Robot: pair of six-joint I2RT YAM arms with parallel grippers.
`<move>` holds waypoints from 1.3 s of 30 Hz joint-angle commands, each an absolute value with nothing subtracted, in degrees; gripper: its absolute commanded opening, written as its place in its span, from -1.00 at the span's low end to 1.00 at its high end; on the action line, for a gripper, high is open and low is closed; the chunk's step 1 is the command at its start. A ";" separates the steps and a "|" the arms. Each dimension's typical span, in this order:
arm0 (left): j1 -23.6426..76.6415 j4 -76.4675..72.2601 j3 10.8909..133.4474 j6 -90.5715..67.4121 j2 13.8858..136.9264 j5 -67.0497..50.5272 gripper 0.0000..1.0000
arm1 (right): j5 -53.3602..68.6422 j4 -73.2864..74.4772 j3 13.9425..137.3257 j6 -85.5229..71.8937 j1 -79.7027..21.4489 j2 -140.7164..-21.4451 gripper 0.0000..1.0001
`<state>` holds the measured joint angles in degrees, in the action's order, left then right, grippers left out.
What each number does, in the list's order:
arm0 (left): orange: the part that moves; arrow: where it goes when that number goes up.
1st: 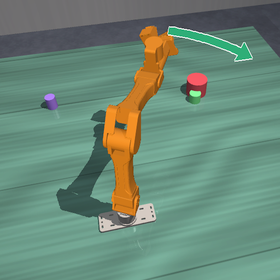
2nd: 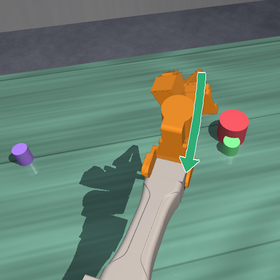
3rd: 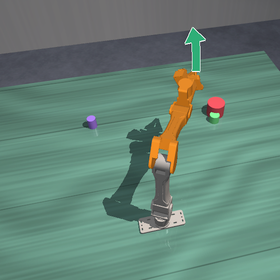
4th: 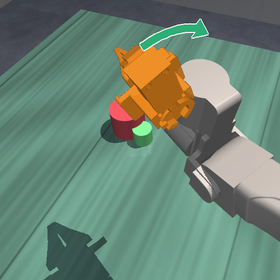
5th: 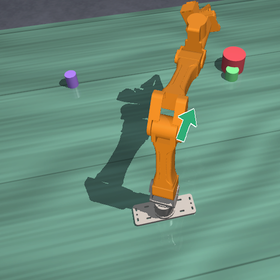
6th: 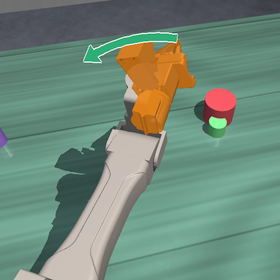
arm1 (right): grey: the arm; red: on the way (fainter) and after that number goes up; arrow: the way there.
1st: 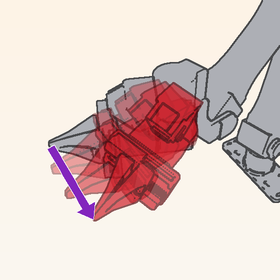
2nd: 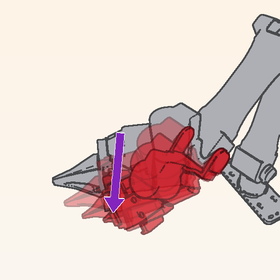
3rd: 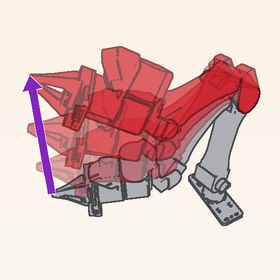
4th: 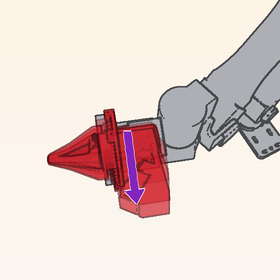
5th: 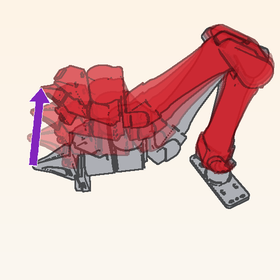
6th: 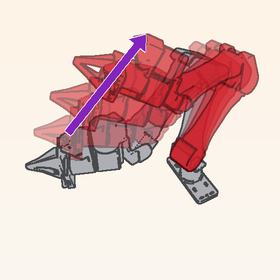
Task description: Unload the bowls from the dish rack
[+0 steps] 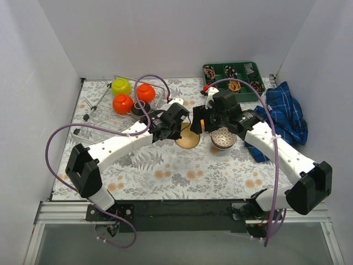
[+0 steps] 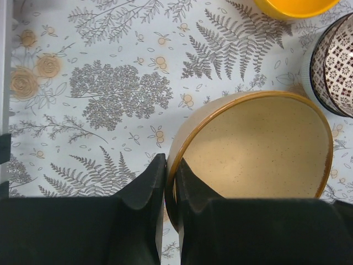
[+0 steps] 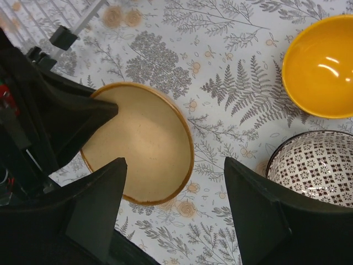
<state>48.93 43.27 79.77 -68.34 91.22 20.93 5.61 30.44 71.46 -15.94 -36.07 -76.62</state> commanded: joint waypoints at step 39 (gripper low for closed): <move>29.80 36.39 66.01 -66.53 68.39 23.38 0.96 | -1.94 25.40 86.83 -13.80 -32.00 -108.36 -0.97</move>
<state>31.73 35.77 67.92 -68.51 71.88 23.49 -4.62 30.81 82.46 -12.82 -34.17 -106.54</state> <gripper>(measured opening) 0.981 0.053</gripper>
